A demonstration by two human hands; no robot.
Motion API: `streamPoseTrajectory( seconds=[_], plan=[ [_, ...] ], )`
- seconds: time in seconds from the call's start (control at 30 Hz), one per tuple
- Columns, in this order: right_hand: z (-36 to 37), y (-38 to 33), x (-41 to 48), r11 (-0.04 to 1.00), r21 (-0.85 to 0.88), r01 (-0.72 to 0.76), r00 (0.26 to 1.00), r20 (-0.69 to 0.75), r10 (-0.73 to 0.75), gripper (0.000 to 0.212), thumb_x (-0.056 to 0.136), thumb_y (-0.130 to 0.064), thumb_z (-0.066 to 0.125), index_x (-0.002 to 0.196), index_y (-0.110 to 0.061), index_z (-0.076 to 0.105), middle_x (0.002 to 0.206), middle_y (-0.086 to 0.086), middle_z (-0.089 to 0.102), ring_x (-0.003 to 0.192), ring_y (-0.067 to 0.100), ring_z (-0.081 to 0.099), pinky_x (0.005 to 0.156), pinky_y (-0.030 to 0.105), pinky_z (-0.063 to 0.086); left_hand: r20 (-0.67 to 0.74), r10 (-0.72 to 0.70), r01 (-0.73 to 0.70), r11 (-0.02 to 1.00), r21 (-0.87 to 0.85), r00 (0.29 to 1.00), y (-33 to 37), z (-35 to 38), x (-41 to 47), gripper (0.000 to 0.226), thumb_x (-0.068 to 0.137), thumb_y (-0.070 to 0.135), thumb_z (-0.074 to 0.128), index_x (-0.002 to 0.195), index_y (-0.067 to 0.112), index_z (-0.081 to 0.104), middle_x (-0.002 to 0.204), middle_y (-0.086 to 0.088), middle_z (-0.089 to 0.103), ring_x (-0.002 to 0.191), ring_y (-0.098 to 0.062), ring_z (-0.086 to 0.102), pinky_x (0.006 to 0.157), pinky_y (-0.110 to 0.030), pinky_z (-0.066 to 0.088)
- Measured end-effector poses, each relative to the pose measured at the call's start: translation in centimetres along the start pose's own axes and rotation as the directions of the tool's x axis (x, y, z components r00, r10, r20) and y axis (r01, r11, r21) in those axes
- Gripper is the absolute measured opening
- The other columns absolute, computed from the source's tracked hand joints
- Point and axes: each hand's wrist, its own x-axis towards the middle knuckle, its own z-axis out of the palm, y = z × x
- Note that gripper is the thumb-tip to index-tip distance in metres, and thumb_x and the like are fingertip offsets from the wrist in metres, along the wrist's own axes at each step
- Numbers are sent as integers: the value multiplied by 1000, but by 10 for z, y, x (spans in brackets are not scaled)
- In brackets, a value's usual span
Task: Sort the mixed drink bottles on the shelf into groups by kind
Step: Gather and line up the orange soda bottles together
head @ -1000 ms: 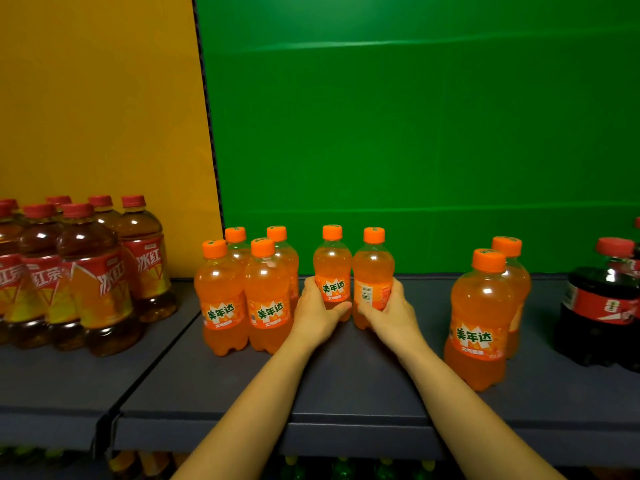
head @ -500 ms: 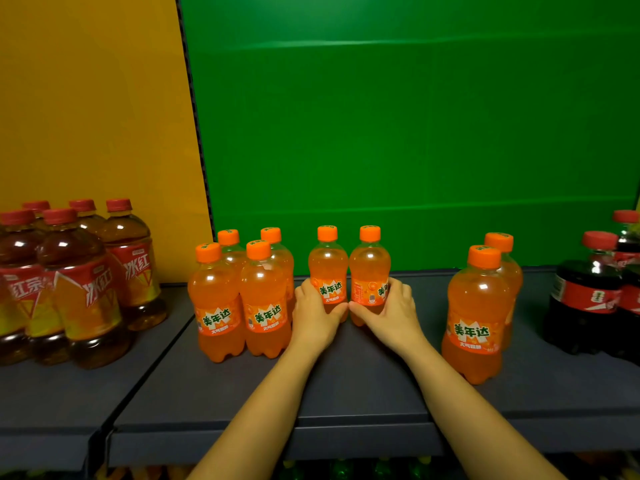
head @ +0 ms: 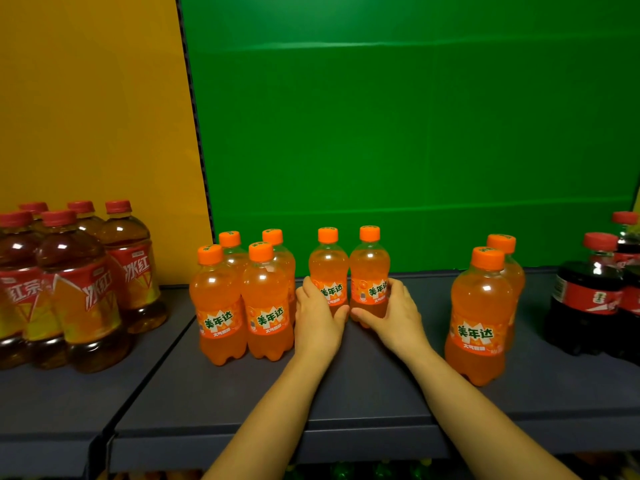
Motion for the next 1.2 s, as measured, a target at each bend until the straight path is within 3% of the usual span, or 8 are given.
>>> streamPoseTrajectory(
  seconds=[0.47,0.63,0.77,0.87,0.93,1.0,1.1,1.2],
  plan=[
    [6,-5,-2,998,-50,44,999,-5,-44,77,74,-38,71,135,-9,34,131,11,46,123,27,42,100,37,36,-7,-40,40,999,-22,999,2,-1,-2,75,82,20,66,139,6,20,139,-13,38,131,-27,37,108,-36,33],
    [-11,-19,-25,996,6,90,995,44,-90,70,84,-23,61,142,-12,24,144,9,33,133,25,33,108,34,28,50,-21,23,999,-37,999,4,-6,-8,86,83,17,65,145,3,6,147,-16,29,137,-30,29,112,-42,28],
    [-46,-30,-66,984,72,161,971,170,-171,62,90,-19,54,142,-22,22,140,-9,30,130,5,31,106,18,22,14,109,-110,993,43,994,11,-18,-34,86,84,20,64,146,5,7,155,-12,14,144,-25,13,116,-36,17],
    [-76,-28,-101,975,107,195,946,241,-216,52,92,-21,51,136,-35,28,132,-24,33,120,-10,35,106,15,29,-66,281,-278,960,41,958,20,-23,-63,66,84,24,62,140,10,28,146,-6,31,136,-21,28,106,-28,29],
    [-95,-22,-121,969,106,225,939,243,-244,46,92,-19,51,128,-42,34,130,-28,39,120,-15,37,100,6,32,2,368,-366,927,-77,930,32,-20,-75,56,81,32,65,129,14,42,128,-1,48,121,-17,45,96,-24,37],
    [-115,-14,-136,970,128,207,951,207,-230,42,90,-17,52,116,-50,46,119,-27,52,115,-12,45,91,4,38,130,400,-362,900,-243,907,45,-9,-81,59,72,44,62,123,18,48,120,6,52,114,-10,50,95,-22,41],
    [-145,2,-142,976,128,176,982,45,-183,33,87,-17,55,100,-47,55,104,-22,62,95,-3,59,79,6,44,262,407,-291,875,-388,875,65,11,-85,73,62,57,64,125,26,44,122,15,48,113,1,47,95,-16,42],
    [-167,22,-131,986,130,103,989,-122,-87,32,88,-7,53,90,-39,56,97,-14,64,89,1,59,75,5,43,400,403,-197,863,-465,823,79,32,-82,80,55,54,74,124,33,39,127,13,51,115,0,49,97,-20,42]
  ],
)
